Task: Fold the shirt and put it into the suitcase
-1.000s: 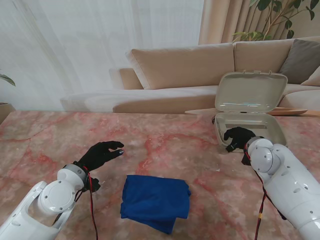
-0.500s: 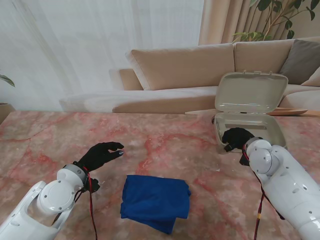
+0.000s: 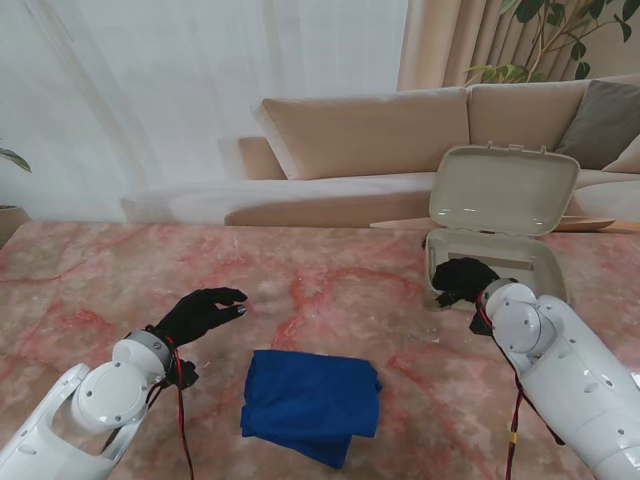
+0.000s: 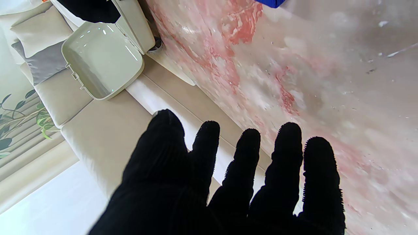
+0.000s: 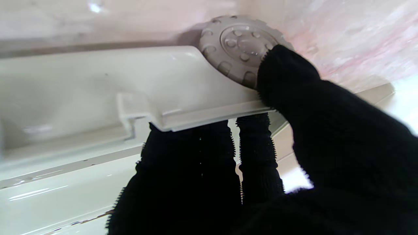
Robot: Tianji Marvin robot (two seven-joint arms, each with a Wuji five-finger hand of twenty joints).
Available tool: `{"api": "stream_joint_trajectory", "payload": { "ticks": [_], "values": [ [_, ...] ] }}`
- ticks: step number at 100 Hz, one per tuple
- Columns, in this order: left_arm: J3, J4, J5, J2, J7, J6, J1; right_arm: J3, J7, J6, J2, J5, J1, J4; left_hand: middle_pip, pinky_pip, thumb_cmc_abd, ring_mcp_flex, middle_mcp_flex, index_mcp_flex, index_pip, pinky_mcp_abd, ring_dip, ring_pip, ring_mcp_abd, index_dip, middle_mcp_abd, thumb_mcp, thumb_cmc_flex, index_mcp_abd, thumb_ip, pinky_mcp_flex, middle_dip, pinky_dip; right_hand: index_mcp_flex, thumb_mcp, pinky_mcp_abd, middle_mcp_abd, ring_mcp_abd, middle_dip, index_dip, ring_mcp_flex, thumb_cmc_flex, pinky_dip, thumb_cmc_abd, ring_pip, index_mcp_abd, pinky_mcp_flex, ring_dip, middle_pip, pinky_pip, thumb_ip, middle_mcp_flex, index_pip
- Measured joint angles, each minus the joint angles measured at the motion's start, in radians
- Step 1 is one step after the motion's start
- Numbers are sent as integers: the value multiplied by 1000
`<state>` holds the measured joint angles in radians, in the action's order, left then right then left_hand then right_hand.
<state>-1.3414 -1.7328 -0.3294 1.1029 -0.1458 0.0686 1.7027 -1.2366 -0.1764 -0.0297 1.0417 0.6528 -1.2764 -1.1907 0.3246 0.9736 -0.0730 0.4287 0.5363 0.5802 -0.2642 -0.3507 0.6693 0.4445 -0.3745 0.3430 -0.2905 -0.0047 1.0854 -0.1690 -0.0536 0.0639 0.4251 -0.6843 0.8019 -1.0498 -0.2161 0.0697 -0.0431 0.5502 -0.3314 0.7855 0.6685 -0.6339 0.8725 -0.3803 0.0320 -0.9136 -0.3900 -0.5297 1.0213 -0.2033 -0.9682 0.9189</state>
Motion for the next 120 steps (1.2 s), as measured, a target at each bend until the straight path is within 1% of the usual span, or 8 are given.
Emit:
{"api": "stream_joint_trajectory", "payload": {
  "ticks": [14,23,60,63,71,78,92,120],
  "values": [
    [-2,-2,0,-1,-1,2,4,8,9,-44,2,-46,-11,-6,0,-1,0,0,0,0,0,0,0,0,0,0,0,0,0,0,0,0,0,0,0,8,0,-12,13,1,2,21,0,-26,-17,-15,-29,-19,-12,0,16,0,-16,-9],
    [-3,-2,0,-1,-1,2,7,17,12,-67,4,-51,-17,-13,0,-1,0,0,0,0,0,0,0,0,0,0,0,0,0,0,0,0,0,0,0,12,0,-20,21,4,3,31,0,-32,-29,-18,-40,-24,-14,0,31,0,-27,-21],
    [-5,-3,0,-2,-7,7,14,50,45,-111,17,-85,-48,-46,0,-1,0,0,0,0,0,-1,0,0,0,0,0,0,0,0,0,0,0,0,1,27,0,-31,30,23,14,53,0,-52,-32,-40,-52,-48,-28,21,97,-1,-52,-22],
    [-5,-3,0,-2,-7,8,14,54,46,-115,17,-89,-49,-48,0,-1,0,0,0,0,0,-1,0,0,0,0,0,0,0,0,0,0,0,0,1,27,0,-31,31,25,14,53,0,-52,-33,-41,-53,-49,-28,24,103,-10,-52,-22],
    [-5,-3,0,-2,-8,8,14,67,47,-127,18,-97,-49,-51,0,-2,0,0,0,0,0,-1,0,0,0,0,0,0,0,0,0,0,0,0,1,28,-1,-33,34,25,15,55,0,-52,-34,-43,-57,-54,-29,24,112,-10,-54,-22],
    [-5,-3,0,-2,-9,9,14,78,47,-132,19,-109,-50,-56,0,-2,0,0,0,0,0,-1,0,0,0,0,1,0,-20,0,1,0,0,0,1,34,-1,-33,36,26,15,61,0,-54,-36,-37,-62,-56,-29,25,116,-10,-56,-22],
    [-5,-3,0,-3,-10,10,15,107,45,-131,23,-157,-48,-63,0,-2,0,0,0,0,0,-1,0,0,0,0,1,0,-20,0,1,-1,0,0,1,44,-2,-40,48,26,19,61,0,-63,-37,-37,-65,-57,-29,26,119,-11,-56,-23],
    [-2,-1,4,-3,-10,13,16,184,82,-133,42,-196,-16,-46,0,-2,0,0,0,0,0,-1,0,0,0,0,1,0,-20,0,1,-1,0,0,0,50,-2,-41,50,29,22,63,0,-64,-44,-44,-72,-64,-30,27,142,-11,-57,-24]
  ]
}}
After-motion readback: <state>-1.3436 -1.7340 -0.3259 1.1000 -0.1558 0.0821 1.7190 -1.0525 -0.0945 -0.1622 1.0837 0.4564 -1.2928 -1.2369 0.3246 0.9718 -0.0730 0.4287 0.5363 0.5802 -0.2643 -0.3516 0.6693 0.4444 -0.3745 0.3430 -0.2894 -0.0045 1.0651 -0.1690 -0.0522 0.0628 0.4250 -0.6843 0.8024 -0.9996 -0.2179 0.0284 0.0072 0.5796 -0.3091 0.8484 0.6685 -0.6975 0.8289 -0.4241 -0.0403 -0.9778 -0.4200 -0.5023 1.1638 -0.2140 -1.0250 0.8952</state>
